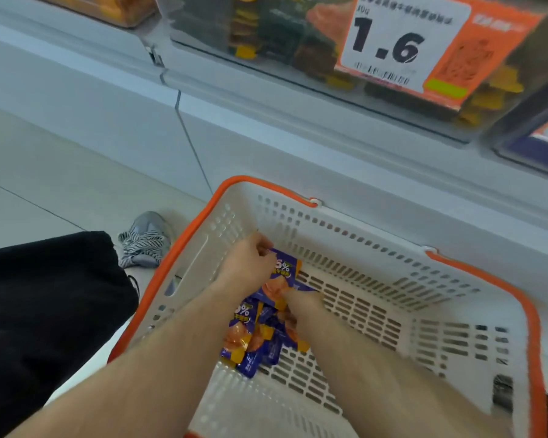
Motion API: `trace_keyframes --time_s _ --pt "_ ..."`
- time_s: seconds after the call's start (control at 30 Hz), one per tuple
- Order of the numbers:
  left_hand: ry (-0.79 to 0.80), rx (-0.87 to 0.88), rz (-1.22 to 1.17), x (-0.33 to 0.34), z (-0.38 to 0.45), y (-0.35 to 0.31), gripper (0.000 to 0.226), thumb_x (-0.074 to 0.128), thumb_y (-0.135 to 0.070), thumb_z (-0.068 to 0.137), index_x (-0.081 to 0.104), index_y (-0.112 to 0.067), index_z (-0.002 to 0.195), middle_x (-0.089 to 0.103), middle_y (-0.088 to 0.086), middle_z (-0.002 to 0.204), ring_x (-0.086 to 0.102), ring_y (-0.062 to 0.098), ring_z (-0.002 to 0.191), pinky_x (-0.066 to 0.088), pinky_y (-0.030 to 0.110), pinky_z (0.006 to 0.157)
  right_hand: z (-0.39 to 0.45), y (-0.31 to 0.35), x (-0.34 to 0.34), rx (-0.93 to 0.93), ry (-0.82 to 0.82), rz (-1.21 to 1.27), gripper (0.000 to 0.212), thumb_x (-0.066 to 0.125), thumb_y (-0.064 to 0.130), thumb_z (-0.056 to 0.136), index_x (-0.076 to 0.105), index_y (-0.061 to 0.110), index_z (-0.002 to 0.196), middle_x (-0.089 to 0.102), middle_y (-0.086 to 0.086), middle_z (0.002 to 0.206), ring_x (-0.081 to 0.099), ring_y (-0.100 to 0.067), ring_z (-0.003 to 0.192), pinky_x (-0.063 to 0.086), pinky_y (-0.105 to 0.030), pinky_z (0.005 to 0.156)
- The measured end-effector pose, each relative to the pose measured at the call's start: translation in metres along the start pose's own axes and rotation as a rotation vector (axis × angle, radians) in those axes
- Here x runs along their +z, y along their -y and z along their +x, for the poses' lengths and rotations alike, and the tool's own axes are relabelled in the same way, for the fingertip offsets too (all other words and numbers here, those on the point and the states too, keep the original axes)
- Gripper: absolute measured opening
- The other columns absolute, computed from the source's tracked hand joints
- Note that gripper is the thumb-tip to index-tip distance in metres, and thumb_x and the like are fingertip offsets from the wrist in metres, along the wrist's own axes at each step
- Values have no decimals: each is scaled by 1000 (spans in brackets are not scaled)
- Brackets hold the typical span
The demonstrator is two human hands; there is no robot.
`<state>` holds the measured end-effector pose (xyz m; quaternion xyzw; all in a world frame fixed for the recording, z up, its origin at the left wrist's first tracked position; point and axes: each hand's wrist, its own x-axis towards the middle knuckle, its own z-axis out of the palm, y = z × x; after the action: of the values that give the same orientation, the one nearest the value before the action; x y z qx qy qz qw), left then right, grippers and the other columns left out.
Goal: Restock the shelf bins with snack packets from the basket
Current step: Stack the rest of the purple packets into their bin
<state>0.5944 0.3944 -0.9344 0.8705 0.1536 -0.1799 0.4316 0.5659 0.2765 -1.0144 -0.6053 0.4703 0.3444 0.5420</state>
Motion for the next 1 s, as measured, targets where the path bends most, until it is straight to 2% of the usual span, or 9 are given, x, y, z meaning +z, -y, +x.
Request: trace_keyframes --time_s 0.37,0.53,0.6,0.67,0.73,0.8,0.87,0.93,1.0 --pt "5 -125 -85 3 -6 -7 14 54 -17 91 56 -24 103 59 -3 95 58 19 86 44 28 70 -23 13 -25 -74 131 33 29 65 6 89 49 11 66 43 -6 58 35 -18 55 32 -30 51" --pt "-129 -355 -384 4 -20 -35 36 54 -29 66 61 -7 93 61 26 106 61 41 96 50 43 70 -50 25 -65 -280 134 -118 15 53 3 92 61 10 103 68 -13 88 64 -27 78 55 -38 71" --pt "-145 -371 -431 1 -34 -50 24 60 -25 72 57 -6 86 62 24 99 59 35 79 48 41 69 -64 32 -82 -366 120 -157 12 58 2 90 61 9 100 72 -14 91 69 -31 83 59 -44 79" --pt "-121 -355 -520 2 -47 -65 26 68 -21 82 54 -5 97 60 16 102 52 25 77 43 33 67 -84 40 -96 -458 112 -195 12 62 3 89 62 7 100 74 -13 92 72 -30 87 59 -48 81" --pt "-62 -322 -638 4 -58 -75 53 73 -23 82 47 -2 124 54 12 106 50 22 81 40 27 60 -105 44 -109 -551 117 -218 14 64 3 87 65 7 100 75 -11 90 72 -27 84 59 -46 81" --pt "-18 -214 -727 1 -71 -87 47 76 -24 75 57 -4 112 60 12 93 57 22 68 46 25 51 -129 46 -122 -637 112 -209 11 66 -1 85 64 6 94 73 -9 85 70 -21 74 59 -39 71" --pt "-18 -127 -812 0 -83 -100 21 75 -15 75 64 -7 92 70 16 84 69 31 68 59 40 59 -154 48 -136 -726 65 -206 20 68 -6 83 63 4 99 71 -8 85 68 -17 70 57 -33 63" --pt "-30 -49 -883 -3 -98 -119 15 70 -4 83 65 -8 96 73 16 88 72 31 75 61 45 70 -179 50 -150 -815 -26 -177 41 69 -10 77 56 10 110 71 -8 96 69 -23 80 57 -36 67" --pt "-26 40 -920 -4 -111 -139 14 65 1 87 64 -9 96 73 14 86 72 25 69 60 37 59 -207 53 -164 -905 -78 -114 48 63 -16 75 50 18 106 70 -13 100 66 -27 81 52 -34 62"
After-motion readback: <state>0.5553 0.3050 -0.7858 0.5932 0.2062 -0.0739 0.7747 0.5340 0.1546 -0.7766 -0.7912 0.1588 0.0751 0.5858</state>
